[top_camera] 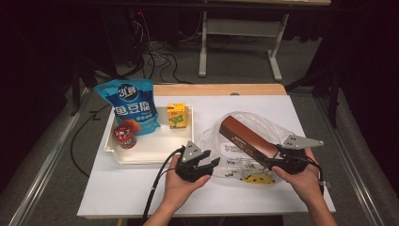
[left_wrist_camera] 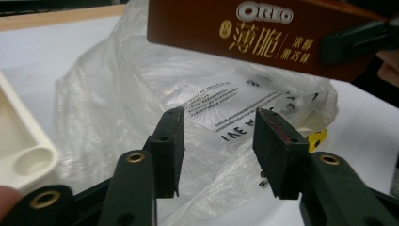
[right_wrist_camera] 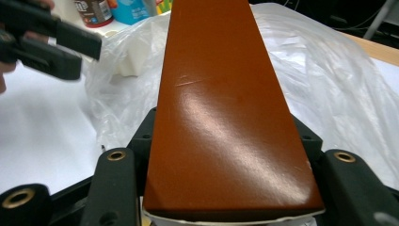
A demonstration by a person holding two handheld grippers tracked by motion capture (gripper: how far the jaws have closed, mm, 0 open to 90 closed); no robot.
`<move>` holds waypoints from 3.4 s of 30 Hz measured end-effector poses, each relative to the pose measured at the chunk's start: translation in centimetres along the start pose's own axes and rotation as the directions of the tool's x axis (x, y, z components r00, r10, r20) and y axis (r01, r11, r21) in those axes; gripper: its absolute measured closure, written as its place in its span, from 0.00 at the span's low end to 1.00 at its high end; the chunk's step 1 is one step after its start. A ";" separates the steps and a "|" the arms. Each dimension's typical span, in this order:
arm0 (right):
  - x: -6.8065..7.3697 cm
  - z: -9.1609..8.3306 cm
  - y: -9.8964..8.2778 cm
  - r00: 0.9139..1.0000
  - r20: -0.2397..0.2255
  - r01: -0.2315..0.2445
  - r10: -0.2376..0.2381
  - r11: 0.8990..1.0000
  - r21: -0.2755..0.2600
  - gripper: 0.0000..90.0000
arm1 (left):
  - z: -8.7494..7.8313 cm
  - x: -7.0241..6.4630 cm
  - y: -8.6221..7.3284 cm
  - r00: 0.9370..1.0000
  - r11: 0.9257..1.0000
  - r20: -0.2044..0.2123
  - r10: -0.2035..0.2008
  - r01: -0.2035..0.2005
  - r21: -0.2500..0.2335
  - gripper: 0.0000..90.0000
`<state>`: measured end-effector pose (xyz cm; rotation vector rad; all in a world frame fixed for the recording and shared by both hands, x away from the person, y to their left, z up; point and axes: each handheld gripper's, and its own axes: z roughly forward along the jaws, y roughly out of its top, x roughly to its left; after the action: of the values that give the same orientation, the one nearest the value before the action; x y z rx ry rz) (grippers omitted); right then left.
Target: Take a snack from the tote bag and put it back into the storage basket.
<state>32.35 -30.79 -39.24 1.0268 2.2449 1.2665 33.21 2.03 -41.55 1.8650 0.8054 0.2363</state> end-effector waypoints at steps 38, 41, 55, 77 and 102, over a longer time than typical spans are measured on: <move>4.2 1.4 0.0 0.965 -0.222 0.141 -0.137 0.990 0.004 0.50 | -4.9 4.6 -1.9 0.996 0.999 0.084 0.020 -0.018 -0.026 0.02; 4.4 1.5 -0.1 0.959 -0.241 0.156 -0.151 0.988 -0.001 0.50 | -4.9 4.6 -2.0 0.996 0.999 0.088 0.032 -0.029 -0.028 0.03; 5.3 1.7 -0.1 0.925 -0.322 0.205 -0.202 0.978 -0.024 0.50 | -5.1 4.8 -2.4 0.979 0.995 0.178 0.095 -0.087 -0.055 0.06; 6.4 2.4 -0.2 0.877 -0.415 0.250 -0.242 0.968 -0.037 0.50 | -3.9 4.6 -3.0 0.932 0.988 0.329 0.153 -0.151 -0.030 0.16; 2.9 0.7 -1.0 0.950 -0.302 0.052 -0.083 0.993 -0.109 0.10 | -6.2 5.1 -3.0 0.880 0.971 0.409 0.241 -0.220 -0.099 0.54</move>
<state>30.41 -28.62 -40.36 0.7525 2.3869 1.5822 32.70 10.54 -42.46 1.8717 0.2787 -0.0012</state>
